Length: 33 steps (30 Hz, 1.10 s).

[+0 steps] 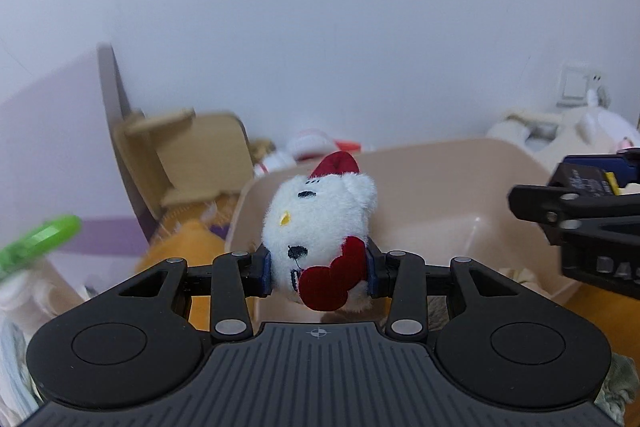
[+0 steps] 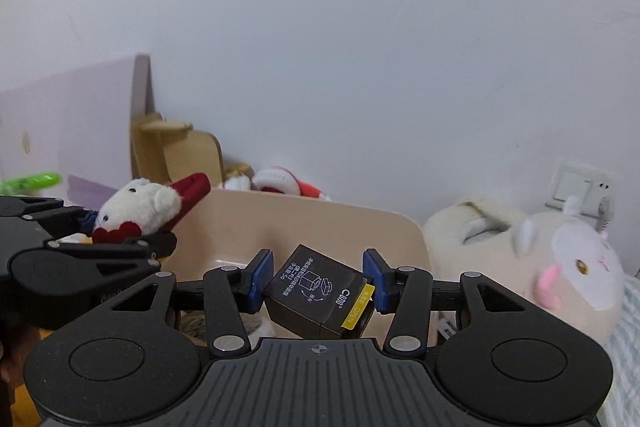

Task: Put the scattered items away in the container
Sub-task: 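Carry both items over the beige bin and open both tools to release them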

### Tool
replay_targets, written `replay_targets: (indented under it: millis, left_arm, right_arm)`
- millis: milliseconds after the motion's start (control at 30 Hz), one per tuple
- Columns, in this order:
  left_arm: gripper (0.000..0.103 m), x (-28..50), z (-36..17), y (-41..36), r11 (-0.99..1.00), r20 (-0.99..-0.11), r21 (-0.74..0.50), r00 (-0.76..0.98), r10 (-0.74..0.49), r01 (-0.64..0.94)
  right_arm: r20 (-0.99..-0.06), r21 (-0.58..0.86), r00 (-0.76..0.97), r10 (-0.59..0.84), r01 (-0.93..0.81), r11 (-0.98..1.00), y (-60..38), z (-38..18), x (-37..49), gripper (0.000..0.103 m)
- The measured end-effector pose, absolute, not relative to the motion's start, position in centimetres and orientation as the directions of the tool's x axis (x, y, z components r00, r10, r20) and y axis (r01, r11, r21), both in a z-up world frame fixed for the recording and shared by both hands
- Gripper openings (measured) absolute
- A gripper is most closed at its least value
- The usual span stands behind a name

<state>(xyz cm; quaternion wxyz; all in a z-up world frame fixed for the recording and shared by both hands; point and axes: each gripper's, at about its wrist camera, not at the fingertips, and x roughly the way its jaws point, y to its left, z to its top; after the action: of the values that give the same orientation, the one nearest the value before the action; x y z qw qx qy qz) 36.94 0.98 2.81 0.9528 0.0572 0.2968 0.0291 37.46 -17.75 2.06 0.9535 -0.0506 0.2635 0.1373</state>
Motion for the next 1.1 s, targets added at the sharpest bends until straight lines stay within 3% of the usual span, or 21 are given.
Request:
replay_targets:
  millis: [333,567,600,767,1100]
  left_arm:
    - [0.041,40.5,-1.0,1.1,0.993,-0.667,0.122,0.74,0.09,-0.012]
    - [0.045,40.6,-2.0,1.1,0.986,-0.667,0.166,0.735,0.121,-0.012]
    - [0.047,40.4,-1.8,1.1,0.987,-0.665,0.157,0.738,0.116,-0.013]
    - [0.074,38.5,-0.5,0.7,0.98,-0.588,0.197,0.798,0.135,-0.02]
    - [0.081,33.1,2.9,0.7,0.983,-0.506,0.183,0.857,0.097,-0.004]
  right_arm:
    - [-0.643,-0.037,0.748,0.164,-0.245,0.969,-16.0,-3.9,43.1,0.046]
    - [-0.673,-0.045,0.724,0.148,-0.24,0.97,-16.2,-4.9,43.1,0.046]
    - [-0.674,-0.044,0.724,0.147,-0.238,0.97,-16.3,-4.9,43.0,0.055]
    - [-0.639,-0.062,0.756,0.142,-0.234,0.97,-16.7,-3.5,41.6,0.064]
    - [-0.523,-0.08,0.841,0.136,-0.208,0.975,-18.7,0.9,36.0,0.078]
